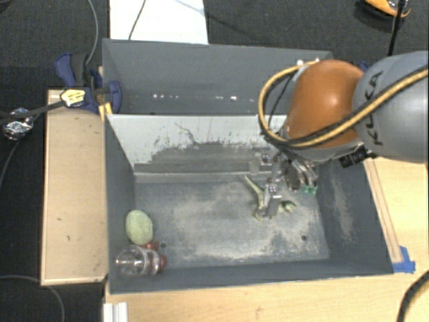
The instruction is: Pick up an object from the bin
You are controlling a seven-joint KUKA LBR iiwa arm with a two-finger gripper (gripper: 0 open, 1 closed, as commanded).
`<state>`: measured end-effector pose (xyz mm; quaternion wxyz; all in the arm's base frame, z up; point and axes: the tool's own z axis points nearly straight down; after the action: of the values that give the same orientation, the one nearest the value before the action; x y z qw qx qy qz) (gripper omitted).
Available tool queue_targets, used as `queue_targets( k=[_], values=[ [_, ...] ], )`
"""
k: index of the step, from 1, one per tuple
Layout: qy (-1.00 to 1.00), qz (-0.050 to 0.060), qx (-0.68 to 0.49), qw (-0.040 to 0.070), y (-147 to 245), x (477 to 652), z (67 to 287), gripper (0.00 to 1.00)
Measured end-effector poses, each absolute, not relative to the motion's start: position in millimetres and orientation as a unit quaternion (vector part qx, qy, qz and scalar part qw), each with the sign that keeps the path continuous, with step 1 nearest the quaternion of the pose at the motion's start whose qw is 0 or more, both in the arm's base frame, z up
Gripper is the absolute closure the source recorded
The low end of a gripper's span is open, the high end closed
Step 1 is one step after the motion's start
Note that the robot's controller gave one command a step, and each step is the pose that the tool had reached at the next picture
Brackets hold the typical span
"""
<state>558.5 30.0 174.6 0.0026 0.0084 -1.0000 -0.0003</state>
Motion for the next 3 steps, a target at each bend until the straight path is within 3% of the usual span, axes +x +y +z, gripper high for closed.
queue_targets(
  k=[1, 2, 3],
  values=[
    [-1.0, 0.0, 0.008, -0.002, 29.9, 560.2, 179.3, 0.0],
    [-1.0, -0.001, -0.026, -0.003, -1.5, 560.5, 122.2, 0.0],
    [-1.0, 0.0, -0.029, 0.002, -19.2, 553.0, 107.8, 0.0]
  ],
)
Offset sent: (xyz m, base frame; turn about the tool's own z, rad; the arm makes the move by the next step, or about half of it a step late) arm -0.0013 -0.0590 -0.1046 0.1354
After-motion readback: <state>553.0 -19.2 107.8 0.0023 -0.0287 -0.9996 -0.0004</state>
